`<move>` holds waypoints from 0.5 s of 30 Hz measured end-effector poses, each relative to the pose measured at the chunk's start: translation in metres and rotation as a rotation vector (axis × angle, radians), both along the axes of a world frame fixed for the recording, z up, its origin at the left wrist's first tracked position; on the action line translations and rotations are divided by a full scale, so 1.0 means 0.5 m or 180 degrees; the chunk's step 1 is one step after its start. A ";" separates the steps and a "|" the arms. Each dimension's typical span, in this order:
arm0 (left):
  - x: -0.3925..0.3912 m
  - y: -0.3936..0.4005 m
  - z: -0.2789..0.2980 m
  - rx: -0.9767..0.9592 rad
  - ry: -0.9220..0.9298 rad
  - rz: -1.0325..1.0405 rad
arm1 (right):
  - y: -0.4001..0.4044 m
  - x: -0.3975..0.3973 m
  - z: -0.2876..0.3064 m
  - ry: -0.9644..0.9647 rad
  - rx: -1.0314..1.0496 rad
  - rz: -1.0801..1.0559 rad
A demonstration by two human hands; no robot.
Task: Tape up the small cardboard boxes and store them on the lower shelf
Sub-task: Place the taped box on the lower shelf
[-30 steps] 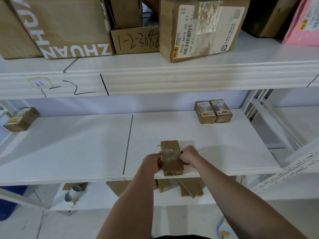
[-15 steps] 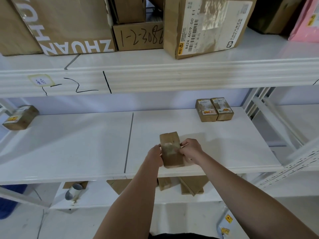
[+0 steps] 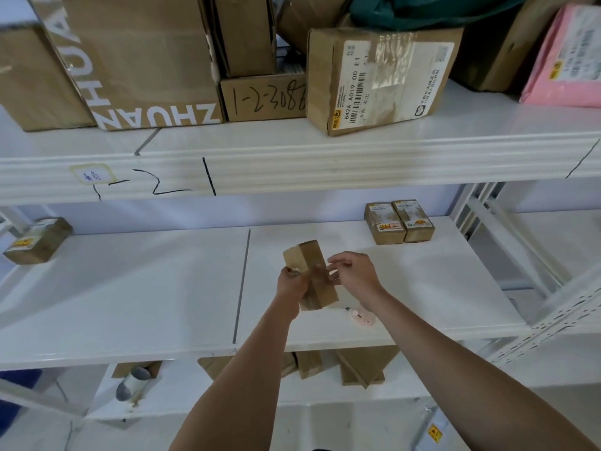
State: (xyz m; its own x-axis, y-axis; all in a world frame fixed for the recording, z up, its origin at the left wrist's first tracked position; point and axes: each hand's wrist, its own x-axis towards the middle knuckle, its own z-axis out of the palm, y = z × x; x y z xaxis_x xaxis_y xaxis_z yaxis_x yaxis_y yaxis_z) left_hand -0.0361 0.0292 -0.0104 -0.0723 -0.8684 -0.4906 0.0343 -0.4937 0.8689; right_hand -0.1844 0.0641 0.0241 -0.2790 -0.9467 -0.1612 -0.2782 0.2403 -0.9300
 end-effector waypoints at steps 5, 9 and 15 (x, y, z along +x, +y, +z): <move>0.034 -0.001 -0.001 0.0113 0.0970 -0.0186 | -0.011 -0.037 0.015 -0.0706 0.0435 -0.0227; 0.049 0.000 0.013 0.0052 0.1032 -0.0389 | -0.013 -0.046 0.030 -0.0678 0.1000 0.0330; 0.062 0.004 0.016 -0.0113 0.1206 -0.0588 | -0.021 -0.019 0.048 -0.0788 0.0972 0.0809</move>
